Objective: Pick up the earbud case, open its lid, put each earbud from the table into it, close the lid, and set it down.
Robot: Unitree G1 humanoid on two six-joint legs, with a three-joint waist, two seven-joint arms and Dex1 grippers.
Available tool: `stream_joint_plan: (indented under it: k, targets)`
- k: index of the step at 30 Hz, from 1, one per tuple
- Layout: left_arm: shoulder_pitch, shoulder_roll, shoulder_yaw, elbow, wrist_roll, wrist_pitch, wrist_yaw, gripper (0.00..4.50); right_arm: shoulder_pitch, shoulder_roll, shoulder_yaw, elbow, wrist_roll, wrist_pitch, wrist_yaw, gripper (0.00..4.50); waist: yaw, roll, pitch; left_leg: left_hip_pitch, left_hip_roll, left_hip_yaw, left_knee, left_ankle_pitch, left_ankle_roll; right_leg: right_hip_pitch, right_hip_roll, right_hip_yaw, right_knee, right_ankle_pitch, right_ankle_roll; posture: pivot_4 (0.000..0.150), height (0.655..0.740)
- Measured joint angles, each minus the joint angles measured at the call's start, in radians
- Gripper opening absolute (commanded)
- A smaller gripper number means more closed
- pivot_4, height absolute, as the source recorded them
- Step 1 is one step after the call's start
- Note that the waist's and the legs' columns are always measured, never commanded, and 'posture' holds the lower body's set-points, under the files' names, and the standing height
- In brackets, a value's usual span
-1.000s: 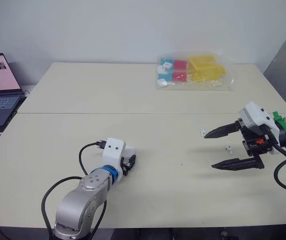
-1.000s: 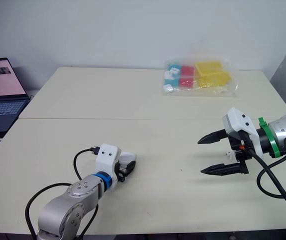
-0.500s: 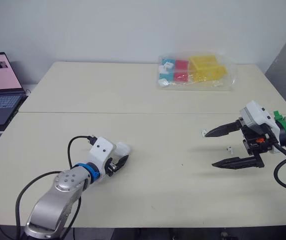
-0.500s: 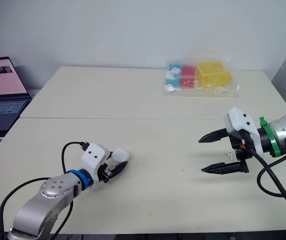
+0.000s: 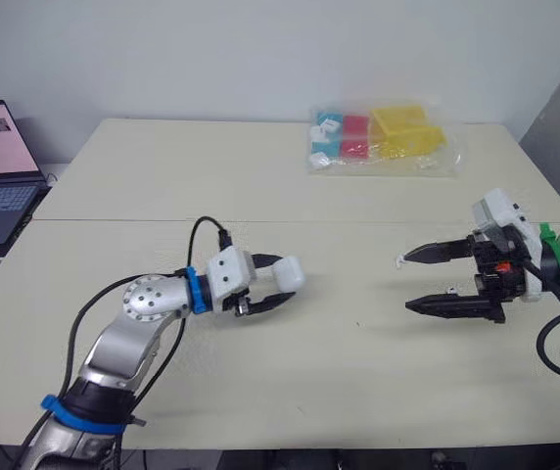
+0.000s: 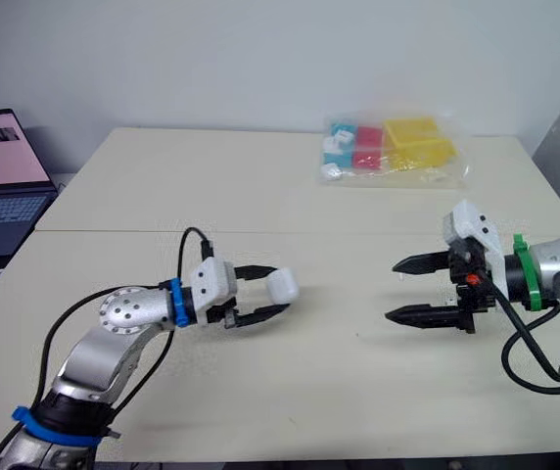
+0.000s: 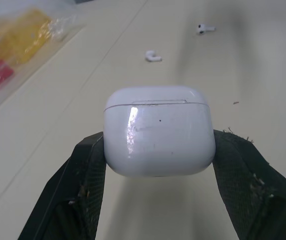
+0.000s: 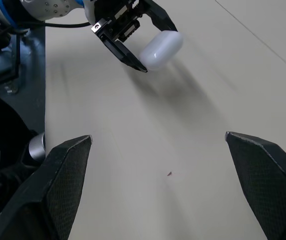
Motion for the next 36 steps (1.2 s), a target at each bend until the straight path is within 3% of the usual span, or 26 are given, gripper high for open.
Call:
stream_joint_plan:
  k: [7,14,25,36]
  targets:
    - [-0.080,-0.061,-0.053,0.091,0.066,-0.143,-0.018,2.75,-0.113,0.155,-0.007,-0.010,0.240,0.348,-0.323,4.50,-0.003,0.000,0.000,0.000,-0.001,0.000,0.001,0.000,0.000,0.000,0.000,0.000,0.001,0.000,0.001,0.150,0.7400]
    - [-0.097,-0.090,-0.085,0.132,0.108,-0.213,-0.024,2.75,-0.210,0.432,-0.010,0.084,0.312,0.525,-0.633,4.50,-0.005,0.000,0.000,-0.002,-0.001,-0.002,0.001,0.000,0.000,-0.001,0.001,0.000,0.002,0.001,0.002,0.150,0.7400]
    - [-0.099,-0.105,-0.086,0.136,0.131,-0.247,-0.009,2.75,-0.233,0.678,-0.058,0.239,0.293,0.558,-0.880,4.50,-0.007,0.000,0.000,-0.003,-0.002,-0.003,0.000,0.000,0.000,-0.002,0.001,-0.001,0.003,0.001,0.002,0.150,0.7400]
    - [-0.098,-0.103,-0.086,0.136,0.132,-0.249,-0.002,2.75,-0.218,0.742,-0.075,0.269,0.355,0.558,-0.966,4.50,-0.010,0.000,0.000,-0.003,-0.002,-0.004,0.000,0.000,0.000,-0.003,0.001,0.000,0.004,0.001,0.002,0.150,0.7400]
